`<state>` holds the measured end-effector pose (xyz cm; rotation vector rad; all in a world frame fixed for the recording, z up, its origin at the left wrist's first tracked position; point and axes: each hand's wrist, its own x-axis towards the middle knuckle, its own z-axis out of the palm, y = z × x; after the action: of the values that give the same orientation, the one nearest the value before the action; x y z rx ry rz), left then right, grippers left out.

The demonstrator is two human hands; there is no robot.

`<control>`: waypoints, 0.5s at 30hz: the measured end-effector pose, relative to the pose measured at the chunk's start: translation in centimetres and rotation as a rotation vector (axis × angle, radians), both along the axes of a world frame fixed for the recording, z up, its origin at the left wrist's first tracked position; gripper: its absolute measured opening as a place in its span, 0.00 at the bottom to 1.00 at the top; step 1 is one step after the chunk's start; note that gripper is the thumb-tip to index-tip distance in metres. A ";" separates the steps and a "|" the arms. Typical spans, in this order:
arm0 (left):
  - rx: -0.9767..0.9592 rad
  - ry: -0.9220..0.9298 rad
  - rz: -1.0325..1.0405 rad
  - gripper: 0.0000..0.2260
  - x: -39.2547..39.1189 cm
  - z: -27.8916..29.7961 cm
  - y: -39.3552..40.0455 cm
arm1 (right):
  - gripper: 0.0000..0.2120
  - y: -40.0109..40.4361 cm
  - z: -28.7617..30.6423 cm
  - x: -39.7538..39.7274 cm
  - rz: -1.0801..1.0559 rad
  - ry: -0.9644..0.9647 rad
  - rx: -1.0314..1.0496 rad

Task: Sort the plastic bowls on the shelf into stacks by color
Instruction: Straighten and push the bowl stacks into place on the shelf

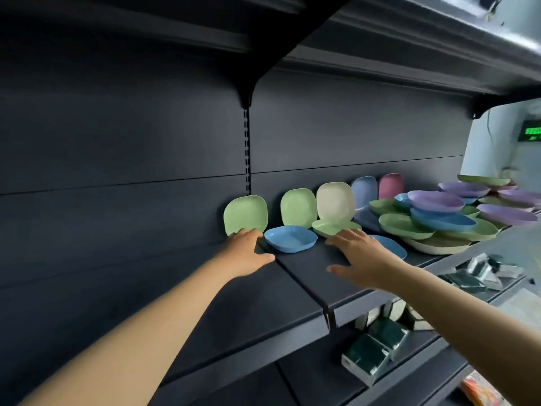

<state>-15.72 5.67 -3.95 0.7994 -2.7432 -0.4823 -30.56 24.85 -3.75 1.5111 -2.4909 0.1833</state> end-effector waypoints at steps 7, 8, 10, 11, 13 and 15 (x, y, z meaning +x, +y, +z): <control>0.074 -0.049 0.041 0.29 -8.9 -0.1 -3.4 | 0.27 -1.6 0.2 -11.1 0.003 -0.218 -0.015; 0.102 -0.053 0.057 0.29 -9.8 -0.3 -3.8 | 0.26 -1.7 0.1 -12.4 0.004 -0.235 -0.002; 0.146 -0.060 0.093 0.28 -11.3 -0.9 -4.4 | 0.26 -2.0 -0.1 -14.8 0.003 -0.258 0.046; 0.162 -0.057 0.115 0.29 -11.9 -1.4 -4.7 | 0.26 -2.3 -0.3 -16.0 0.002 -0.264 0.073; 0.203 -0.027 0.178 0.32 -13.2 -2.2 -5.2 | 0.26 -2.8 -0.6 -18.1 -0.002 -0.275 0.114; 0.260 0.021 0.261 0.33 -14.4 -2.9 -5.4 | 0.26 -3.5 -0.6 -20.0 0.015 -0.277 0.146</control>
<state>-30.13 0.28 -6.80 1.1864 -2.5365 -0.7932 -50.59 21.32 -4.39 1.6626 -2.7625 0.2322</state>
